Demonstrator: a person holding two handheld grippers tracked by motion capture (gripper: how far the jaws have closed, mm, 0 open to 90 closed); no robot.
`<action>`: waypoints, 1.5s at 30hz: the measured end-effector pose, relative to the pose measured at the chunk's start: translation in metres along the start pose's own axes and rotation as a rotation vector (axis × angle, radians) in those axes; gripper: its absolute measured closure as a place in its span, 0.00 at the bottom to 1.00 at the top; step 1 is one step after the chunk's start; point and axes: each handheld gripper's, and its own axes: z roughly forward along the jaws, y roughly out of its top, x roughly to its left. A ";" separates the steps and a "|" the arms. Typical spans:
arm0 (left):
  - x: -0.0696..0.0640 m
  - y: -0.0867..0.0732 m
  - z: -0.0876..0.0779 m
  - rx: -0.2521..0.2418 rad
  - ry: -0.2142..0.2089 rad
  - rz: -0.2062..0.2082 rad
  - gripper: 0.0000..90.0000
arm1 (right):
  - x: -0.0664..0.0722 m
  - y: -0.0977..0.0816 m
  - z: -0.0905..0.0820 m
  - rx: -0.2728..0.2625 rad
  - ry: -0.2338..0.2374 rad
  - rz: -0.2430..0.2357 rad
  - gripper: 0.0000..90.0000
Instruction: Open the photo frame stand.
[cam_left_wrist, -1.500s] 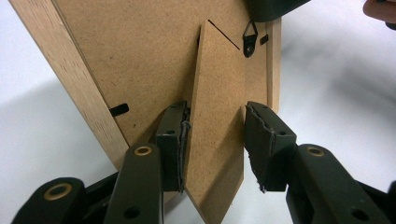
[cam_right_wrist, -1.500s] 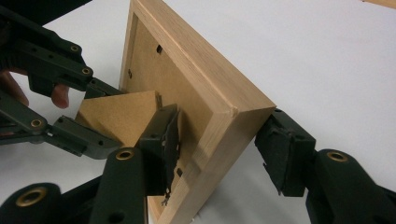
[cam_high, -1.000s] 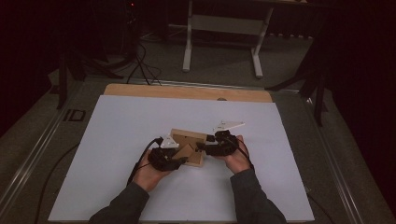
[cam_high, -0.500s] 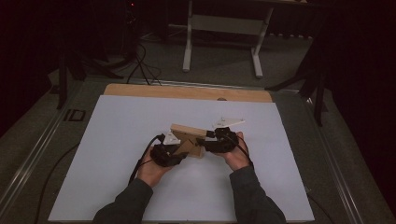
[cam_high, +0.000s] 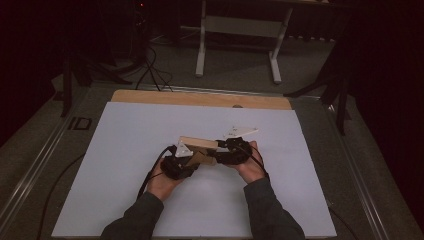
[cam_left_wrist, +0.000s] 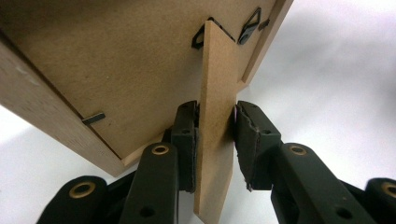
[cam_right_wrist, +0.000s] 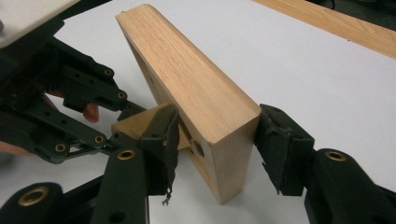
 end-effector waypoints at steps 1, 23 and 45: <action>0.000 -0.001 -0.001 -0.005 -0.006 -0.007 0.78 | 0.000 0.000 0.000 -0.001 0.001 -0.003 0.55; 0.005 -0.025 -0.013 -0.014 -0.131 -0.123 0.67 | 0.012 -0.010 -0.002 0.014 0.013 -0.023 0.52; -0.001 -0.038 -0.031 0.011 -0.086 -0.067 0.69 | 0.025 -0.027 -0.004 0.002 -0.003 -0.048 0.51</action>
